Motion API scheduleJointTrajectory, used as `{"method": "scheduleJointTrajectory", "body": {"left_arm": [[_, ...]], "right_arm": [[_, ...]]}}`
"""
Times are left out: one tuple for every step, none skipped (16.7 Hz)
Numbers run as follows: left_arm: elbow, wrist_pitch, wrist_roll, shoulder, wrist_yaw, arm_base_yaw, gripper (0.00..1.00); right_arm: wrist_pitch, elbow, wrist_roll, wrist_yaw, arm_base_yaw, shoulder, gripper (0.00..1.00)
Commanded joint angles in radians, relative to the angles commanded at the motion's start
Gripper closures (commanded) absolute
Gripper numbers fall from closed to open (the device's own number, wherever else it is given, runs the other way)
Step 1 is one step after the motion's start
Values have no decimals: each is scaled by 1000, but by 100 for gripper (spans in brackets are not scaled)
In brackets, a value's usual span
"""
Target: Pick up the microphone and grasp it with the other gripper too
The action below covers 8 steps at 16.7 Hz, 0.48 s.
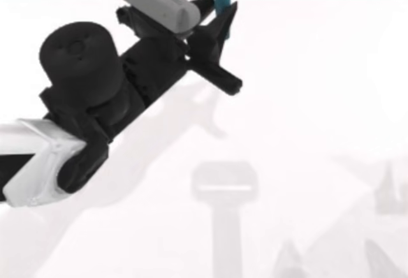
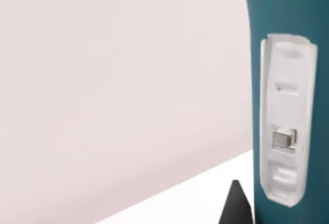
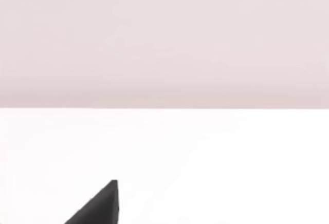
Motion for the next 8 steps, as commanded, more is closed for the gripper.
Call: {"method": "scheduleJointTrajectory", "body": {"left_arm": [[0, 0, 0, 0, 0, 0, 100], [0, 0, 0, 0, 0, 0, 100], [0, 0, 0, 0, 0, 0, 100], [0, 0, 0, 0, 0, 0, 100], [0, 0, 0, 0, 0, 0, 100], [0, 0, 0, 0, 0, 0, 100], [0, 0, 0, 0, 0, 0, 100], [0, 0, 0, 0, 0, 0, 100]], "right_arm": [[0, 0, 0, 0, 0, 0, 0], [0, 0, 0, 0, 0, 0, 0], [1, 1, 0, -1, 1, 2, 0], [5, 9, -2, -7, 7, 13, 0], [13, 25, -5, -17, 18, 35, 0], [25, 46, -9, -32, 34, 67, 0], [40, 74, -13, -50, 53, 110, 0], [59, 108, -17, -72, 76, 164, 0]]}}
